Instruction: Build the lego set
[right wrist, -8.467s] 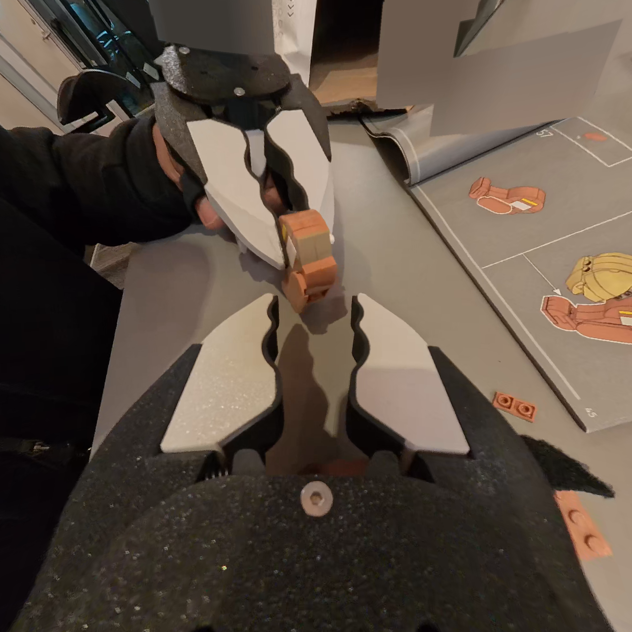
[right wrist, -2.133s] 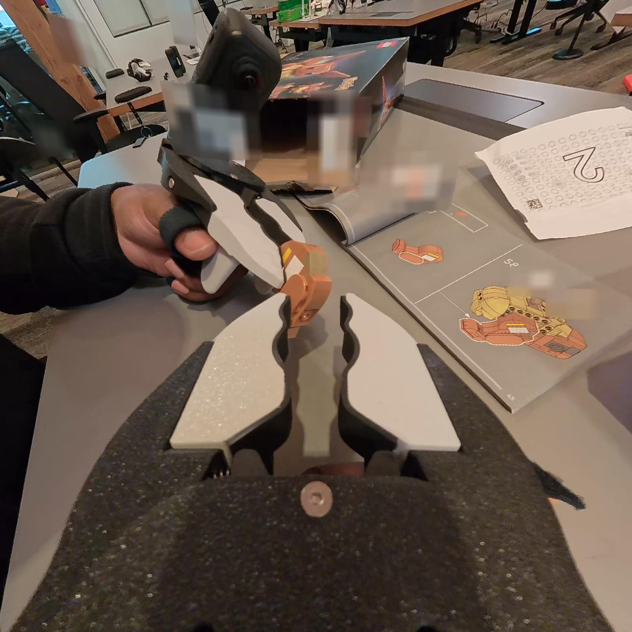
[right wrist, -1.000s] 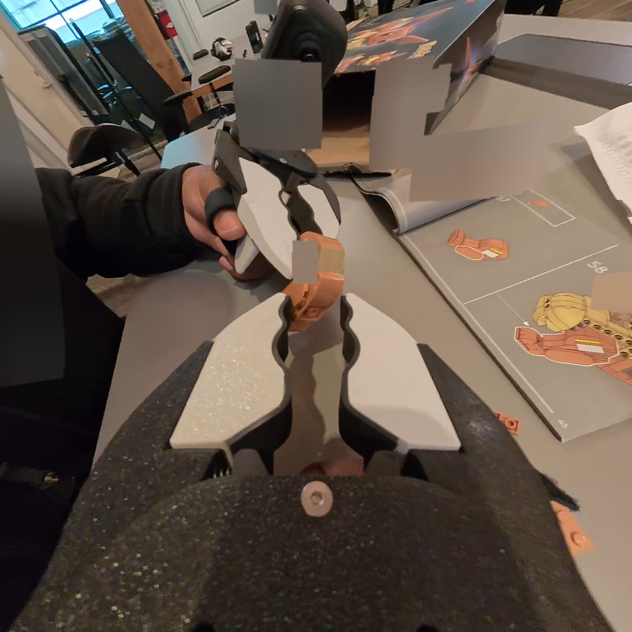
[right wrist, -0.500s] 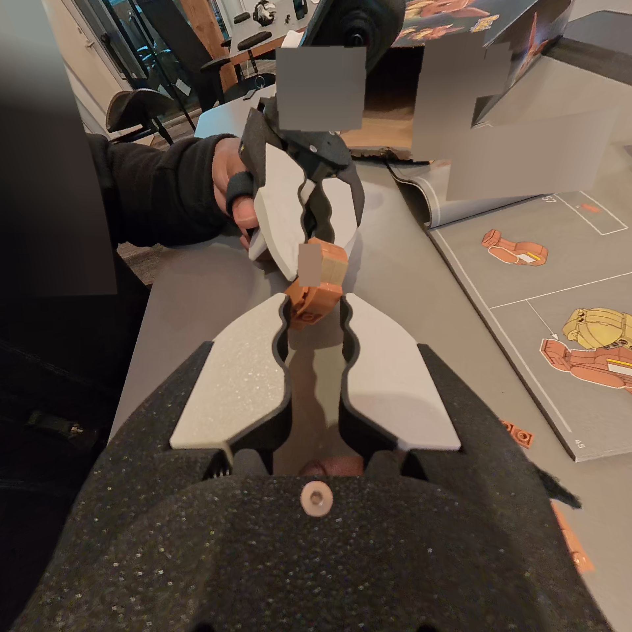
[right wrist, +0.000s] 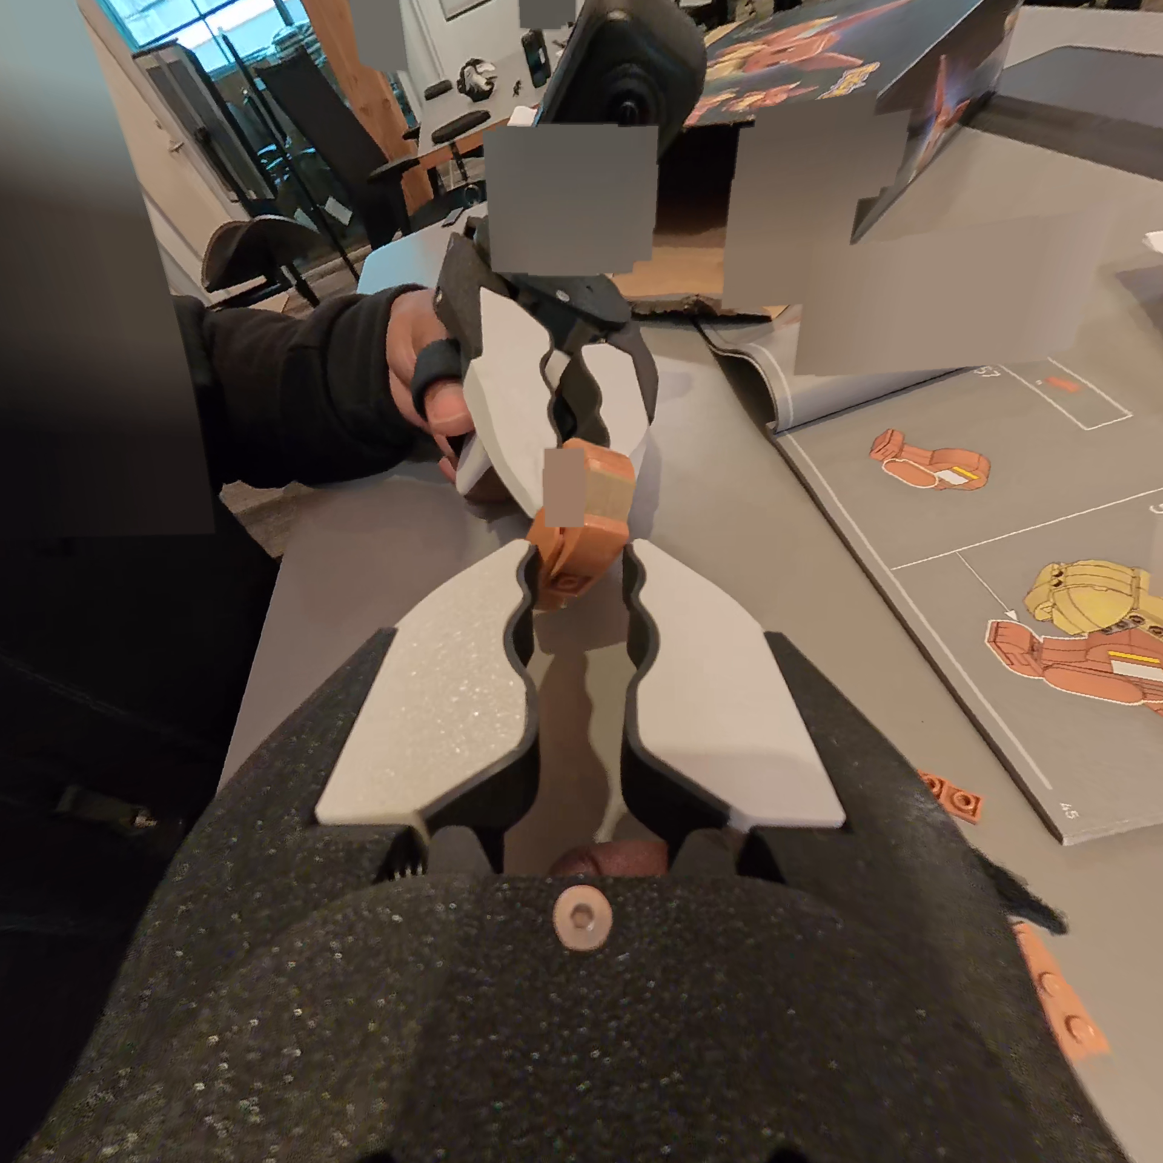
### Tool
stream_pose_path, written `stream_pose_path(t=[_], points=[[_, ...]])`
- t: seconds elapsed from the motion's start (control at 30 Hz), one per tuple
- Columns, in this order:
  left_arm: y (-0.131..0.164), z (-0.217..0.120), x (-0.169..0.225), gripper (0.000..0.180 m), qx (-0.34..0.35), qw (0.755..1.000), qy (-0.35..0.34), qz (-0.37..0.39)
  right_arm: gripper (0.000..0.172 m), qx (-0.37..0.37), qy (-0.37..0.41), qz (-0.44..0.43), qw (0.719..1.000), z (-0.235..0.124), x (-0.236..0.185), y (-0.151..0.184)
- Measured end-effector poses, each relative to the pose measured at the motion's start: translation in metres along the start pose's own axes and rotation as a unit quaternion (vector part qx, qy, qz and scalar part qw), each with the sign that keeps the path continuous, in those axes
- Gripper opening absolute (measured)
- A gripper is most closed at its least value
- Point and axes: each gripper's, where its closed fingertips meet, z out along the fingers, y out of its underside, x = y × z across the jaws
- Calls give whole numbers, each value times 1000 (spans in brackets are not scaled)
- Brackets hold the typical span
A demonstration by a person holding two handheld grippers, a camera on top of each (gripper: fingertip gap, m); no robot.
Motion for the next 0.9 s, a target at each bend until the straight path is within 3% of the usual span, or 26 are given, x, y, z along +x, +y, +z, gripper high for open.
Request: stream_pose_path(t=[0.23, 0.67, 0.9], points=[[-13, -4, -4, 16, 48, 999, -12, -5, 17, 45, 37, 4, 998, -2, 6, -11], [-25, -5, -3, 16, 97, 995, -30, 16, 17, 96, 56, 29, 993, -6, 13, -21], [-30, -4, -6, 17, 118, 988, -85, 50, 16, 113, 93, 23, 989, -8, 19, -23]])
